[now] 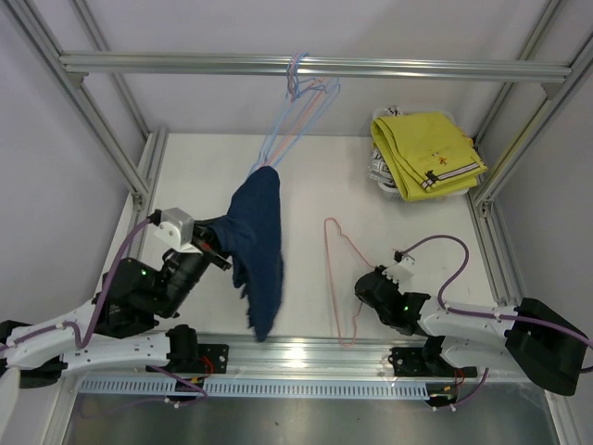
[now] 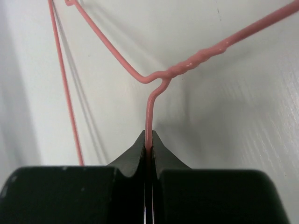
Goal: Remove the trousers from the hanger
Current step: Remove the trousers from the hanger, then place the hanger at the clothesline.
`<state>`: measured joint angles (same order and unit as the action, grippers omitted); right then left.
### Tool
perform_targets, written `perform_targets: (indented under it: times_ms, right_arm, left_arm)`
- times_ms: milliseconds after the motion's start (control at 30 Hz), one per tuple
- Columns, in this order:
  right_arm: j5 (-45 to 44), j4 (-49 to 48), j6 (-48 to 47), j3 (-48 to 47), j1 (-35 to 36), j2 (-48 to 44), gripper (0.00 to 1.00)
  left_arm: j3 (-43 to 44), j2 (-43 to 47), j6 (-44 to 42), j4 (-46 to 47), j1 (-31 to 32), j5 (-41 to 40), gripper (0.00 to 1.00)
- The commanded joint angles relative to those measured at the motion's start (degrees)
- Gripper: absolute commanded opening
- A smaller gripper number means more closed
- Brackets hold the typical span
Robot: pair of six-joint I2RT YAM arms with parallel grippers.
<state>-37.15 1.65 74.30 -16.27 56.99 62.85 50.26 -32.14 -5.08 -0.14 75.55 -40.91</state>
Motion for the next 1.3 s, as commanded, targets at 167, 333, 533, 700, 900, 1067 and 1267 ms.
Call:
perform_targets:
  times_ms: [167, 333, 533, 700, 900, 1067, 1267]
  right_arm:
    - [-2.1, -0.1, -0.6, -0.7, -0.2, -2.8, 0.00]
    - [-3.1, 4.0, -1.8, -2.5, 0.3, -6.5, 0.00]
    - [-12.1, 16.6, -6.4, -10.1, 6.5, -12.4, 0.00]
    - [-18.5, 24.8, -13.0, -17.6, 10.6, -14.3, 0.00]
    - [-17.6, 22.4, -22.3, -18.7, 13.8, -18.7, 0.00]
    - [-11.2, 12.1, -29.3, -16.8, 16.2, -22.8, 0.00]
    - [-9.7, 6.0, -30.7, -19.8, 18.1, -17.4, 0.00]
  left_arm:
    - [3.2, 0.1, 1.1, 6.9, -0.7, -0.4, 0.01]
    - [3.4, -0.6, 1.0, 6.7, -0.7, -0.8, 0.01]
    - [3.4, -1.6, 0.5, 6.7, -0.7, -1.3, 0.02]
    - [3.6, -2.7, 0.6, 6.4, -0.7, -1.5, 0.02]
    - [3.6, -3.6, 0.4, 6.3, -0.7, -1.7, 0.03]
    - [3.3, -4.2, 0.8, 6.4, -0.8, -1.5, 0.03]
    - [3.4, -5.7, 1.7, 5.7, -0.8, -1.0, 0.03]
